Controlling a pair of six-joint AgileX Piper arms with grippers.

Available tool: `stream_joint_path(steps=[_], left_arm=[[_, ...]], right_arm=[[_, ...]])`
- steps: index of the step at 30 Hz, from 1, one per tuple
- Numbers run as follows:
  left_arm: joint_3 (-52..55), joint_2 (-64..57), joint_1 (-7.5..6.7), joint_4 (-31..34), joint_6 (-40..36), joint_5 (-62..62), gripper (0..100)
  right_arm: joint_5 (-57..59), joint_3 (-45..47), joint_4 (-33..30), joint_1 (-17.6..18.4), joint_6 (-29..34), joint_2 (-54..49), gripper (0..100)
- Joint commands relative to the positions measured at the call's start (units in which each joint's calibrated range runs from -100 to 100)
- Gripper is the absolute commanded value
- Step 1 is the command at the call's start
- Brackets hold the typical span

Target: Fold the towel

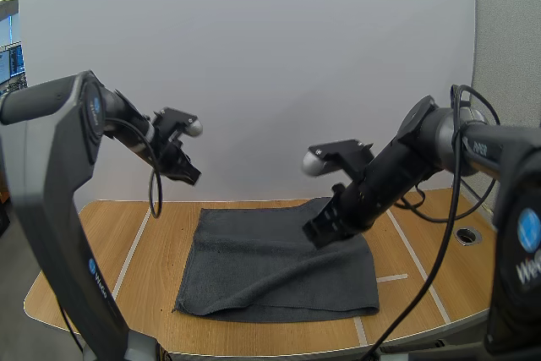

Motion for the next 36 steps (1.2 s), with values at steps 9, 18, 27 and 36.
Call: stream_joint_path(steps=[9,18,27,36], left_arm=[[-0.01,12.86,-5.46,1.61,1.2,-11.49,0],[-0.14,16.54,-6.71,1.23,1.08,-14.27,0],[-0.14,18.9,-6.7,1.12,1.18,-18.05,0],[-0.14,20.56,-6.7,1.12,1.18,-21.49,0]], right_arm=[[-17.15,10.01,-6.15,4.27,2.12,-0.01,0],[-20.46,10.01,-5.47,4.27,1.25,8.4,0],[-21.06,10.01,-4.23,4.27,-0.26,9.61,0],[-22.55,10.01,-4.21,4.27,-1.25,9.61,0]])
